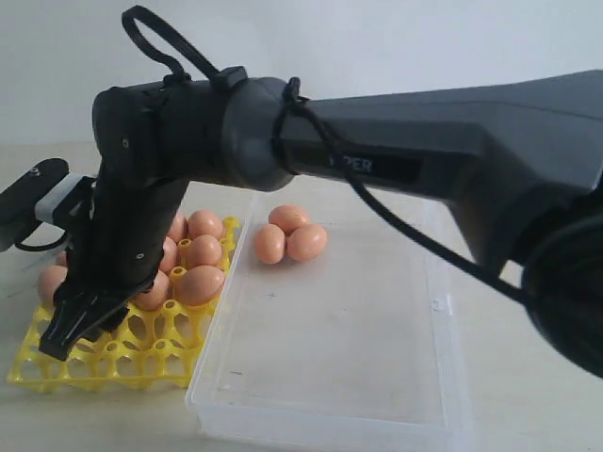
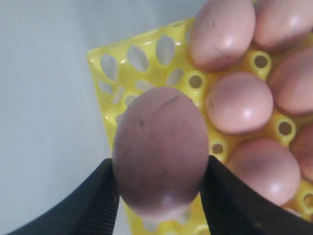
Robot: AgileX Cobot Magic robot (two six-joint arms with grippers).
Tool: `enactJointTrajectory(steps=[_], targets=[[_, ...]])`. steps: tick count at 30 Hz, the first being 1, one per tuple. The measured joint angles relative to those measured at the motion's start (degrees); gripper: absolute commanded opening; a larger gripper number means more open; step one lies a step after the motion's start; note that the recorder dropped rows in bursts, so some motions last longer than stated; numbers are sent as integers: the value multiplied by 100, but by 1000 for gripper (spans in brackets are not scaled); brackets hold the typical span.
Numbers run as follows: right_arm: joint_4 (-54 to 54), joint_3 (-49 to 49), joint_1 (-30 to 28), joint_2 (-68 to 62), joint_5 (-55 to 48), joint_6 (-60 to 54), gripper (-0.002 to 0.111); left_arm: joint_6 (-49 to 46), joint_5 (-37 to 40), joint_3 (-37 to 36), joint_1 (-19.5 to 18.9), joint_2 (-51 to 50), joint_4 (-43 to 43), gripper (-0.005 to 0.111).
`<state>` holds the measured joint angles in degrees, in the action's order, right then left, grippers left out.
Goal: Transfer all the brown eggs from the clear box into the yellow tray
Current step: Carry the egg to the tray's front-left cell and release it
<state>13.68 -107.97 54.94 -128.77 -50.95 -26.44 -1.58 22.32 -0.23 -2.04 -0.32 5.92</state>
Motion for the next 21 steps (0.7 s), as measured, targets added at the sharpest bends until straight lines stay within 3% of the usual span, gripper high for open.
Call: enactJointTrajectory(steps=[6,16,18,21], targets=[[89,-916,109,-548,-305,0,0,0,0,0,0,0,0,0],[178,-1083,165,-739,-343,-35,1,0,0,0,0,0,0,0],[178,-1083,165,-739,-335,-35,9,0,0,0,0,0,0,0],[178,-1134,165,-817,-321,-35,30,0,0,0,0,0,0,0]])
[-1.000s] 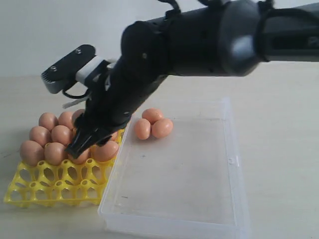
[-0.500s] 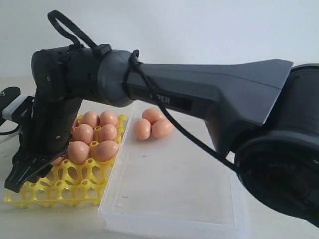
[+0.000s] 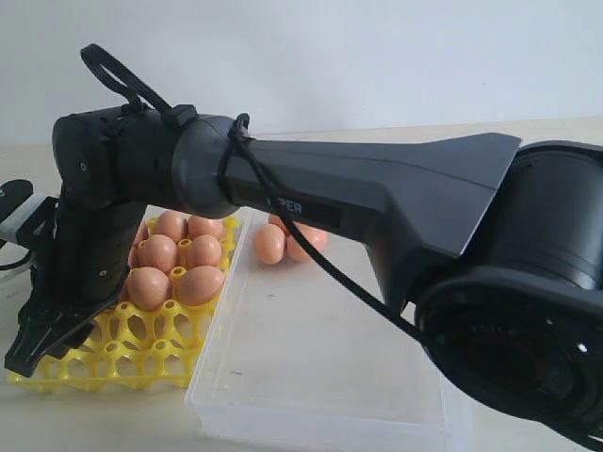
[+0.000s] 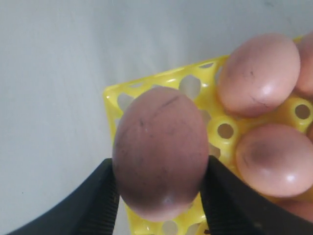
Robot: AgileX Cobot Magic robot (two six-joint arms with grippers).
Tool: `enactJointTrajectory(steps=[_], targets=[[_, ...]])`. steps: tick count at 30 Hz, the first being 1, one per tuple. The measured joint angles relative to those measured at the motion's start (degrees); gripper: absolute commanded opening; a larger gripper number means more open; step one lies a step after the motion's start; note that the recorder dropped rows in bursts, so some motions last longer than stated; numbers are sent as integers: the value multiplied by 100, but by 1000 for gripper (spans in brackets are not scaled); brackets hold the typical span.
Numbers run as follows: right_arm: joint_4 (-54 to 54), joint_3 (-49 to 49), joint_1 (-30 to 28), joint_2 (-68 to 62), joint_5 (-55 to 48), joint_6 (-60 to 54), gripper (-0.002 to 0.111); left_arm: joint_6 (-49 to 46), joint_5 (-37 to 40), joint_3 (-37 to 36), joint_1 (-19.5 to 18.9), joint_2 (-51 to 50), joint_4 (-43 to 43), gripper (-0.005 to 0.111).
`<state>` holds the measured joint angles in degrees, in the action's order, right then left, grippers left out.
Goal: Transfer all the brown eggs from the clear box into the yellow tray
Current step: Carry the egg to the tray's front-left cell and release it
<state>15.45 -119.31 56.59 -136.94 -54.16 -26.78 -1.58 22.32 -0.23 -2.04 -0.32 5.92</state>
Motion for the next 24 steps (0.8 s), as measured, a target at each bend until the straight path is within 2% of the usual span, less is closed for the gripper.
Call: enactJointTrajectory(steps=[4,7,9,19,24], targets=[[9,0,0,-121,46,0,40,0,0,0,0,0,0,0],[9,0,0,-143,90,0,54,0,0,0,0,0,0,0],[14,0,0,-143,128,0,58,0,0,0,0,0,0,0],[-106,0,0,-11,150,104,58,0,0,0,0,0,0,0],[-751,0,0,307,134,447,54,0,0,0,0,0,0,0]])
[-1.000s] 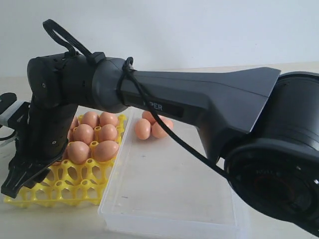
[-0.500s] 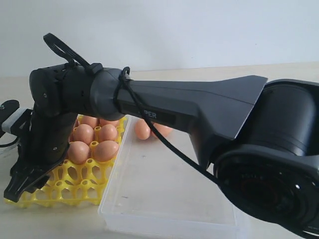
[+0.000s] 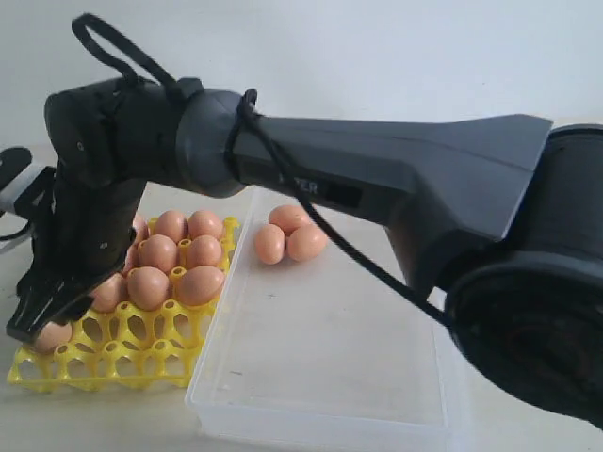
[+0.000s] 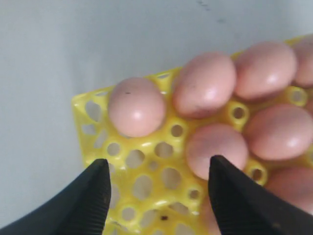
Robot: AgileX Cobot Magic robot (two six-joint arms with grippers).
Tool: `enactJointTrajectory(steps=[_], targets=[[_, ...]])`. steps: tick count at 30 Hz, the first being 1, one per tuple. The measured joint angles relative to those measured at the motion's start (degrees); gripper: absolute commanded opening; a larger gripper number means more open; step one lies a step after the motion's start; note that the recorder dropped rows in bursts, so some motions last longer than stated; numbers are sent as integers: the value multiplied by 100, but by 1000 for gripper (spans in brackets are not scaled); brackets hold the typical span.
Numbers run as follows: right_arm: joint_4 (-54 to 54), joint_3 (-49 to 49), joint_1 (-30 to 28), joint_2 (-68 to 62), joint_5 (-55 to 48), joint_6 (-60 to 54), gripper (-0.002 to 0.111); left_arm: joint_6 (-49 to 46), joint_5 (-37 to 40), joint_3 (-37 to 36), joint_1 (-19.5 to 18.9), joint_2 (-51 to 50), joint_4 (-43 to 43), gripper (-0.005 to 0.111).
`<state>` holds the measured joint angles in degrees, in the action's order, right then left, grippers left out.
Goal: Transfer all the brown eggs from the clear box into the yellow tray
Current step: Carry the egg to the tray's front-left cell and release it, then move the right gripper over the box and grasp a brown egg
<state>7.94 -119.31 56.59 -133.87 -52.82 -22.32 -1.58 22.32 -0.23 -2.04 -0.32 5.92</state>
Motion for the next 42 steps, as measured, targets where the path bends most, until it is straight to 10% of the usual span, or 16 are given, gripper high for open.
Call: enactJointTrajectory(steps=[13,42], targets=[[-2983,255,-1209,756,-1623,3217,52,0,0,0,0,0,0,0],[-1874,2553,-2239,1019,1070,5203,52,0,0,0,0,0,0,0]])
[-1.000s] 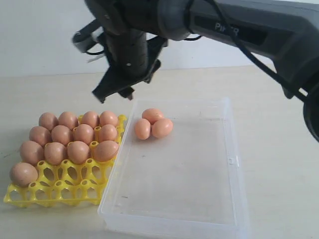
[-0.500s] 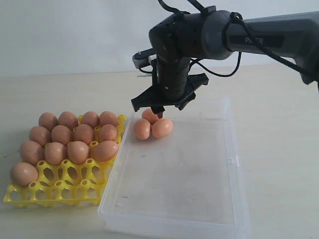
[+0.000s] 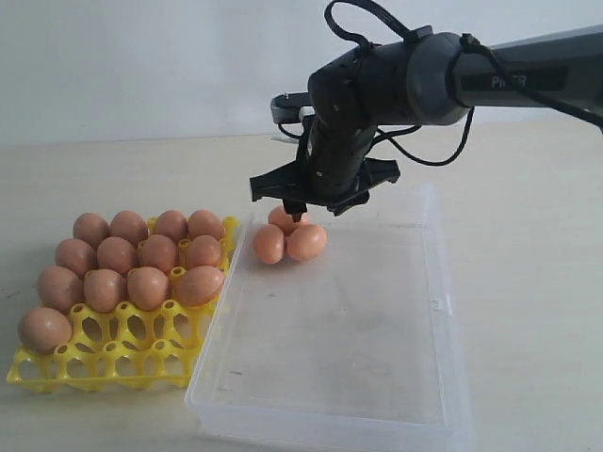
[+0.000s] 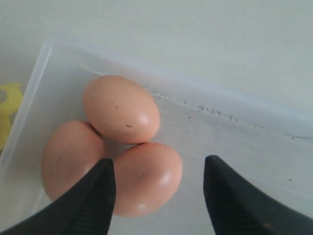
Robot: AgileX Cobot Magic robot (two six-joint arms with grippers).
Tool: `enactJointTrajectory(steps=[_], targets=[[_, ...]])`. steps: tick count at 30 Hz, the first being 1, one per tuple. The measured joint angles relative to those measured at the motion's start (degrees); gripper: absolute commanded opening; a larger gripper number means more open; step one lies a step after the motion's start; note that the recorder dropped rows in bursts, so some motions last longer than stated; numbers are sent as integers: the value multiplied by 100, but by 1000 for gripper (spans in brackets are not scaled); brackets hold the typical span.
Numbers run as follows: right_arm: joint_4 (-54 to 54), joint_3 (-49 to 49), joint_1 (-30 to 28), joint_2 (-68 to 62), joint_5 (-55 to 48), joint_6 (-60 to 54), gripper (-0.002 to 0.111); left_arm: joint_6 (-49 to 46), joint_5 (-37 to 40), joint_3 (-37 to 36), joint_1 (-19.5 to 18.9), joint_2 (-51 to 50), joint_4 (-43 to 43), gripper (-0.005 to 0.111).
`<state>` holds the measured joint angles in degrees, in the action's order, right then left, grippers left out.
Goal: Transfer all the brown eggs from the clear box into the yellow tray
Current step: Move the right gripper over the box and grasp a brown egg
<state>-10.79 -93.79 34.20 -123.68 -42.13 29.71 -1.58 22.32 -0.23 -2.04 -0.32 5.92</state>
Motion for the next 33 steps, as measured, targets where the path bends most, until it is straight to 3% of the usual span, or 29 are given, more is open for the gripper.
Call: enactJointTrajectory(steps=[22,28,29,31,32,33], targets=[[127,23,-12,-402,-220,73,52,0,0,0,0,0,0,0],[-1,23,-45,-660,250,48,51,0,0,0,0,0,0,0],[-39,23,-58,-682,327,36,47,0,0,0,0,0,0,0],[-97,23,-60,-682,380,36,20,0,0,0,0,0,0,0],[-111,23,-69,-682,391,36,0,0,0,0,0,0,0,0],[-154,23,-69,-672,366,-9,0,0,0,0,0,0,0,0]])
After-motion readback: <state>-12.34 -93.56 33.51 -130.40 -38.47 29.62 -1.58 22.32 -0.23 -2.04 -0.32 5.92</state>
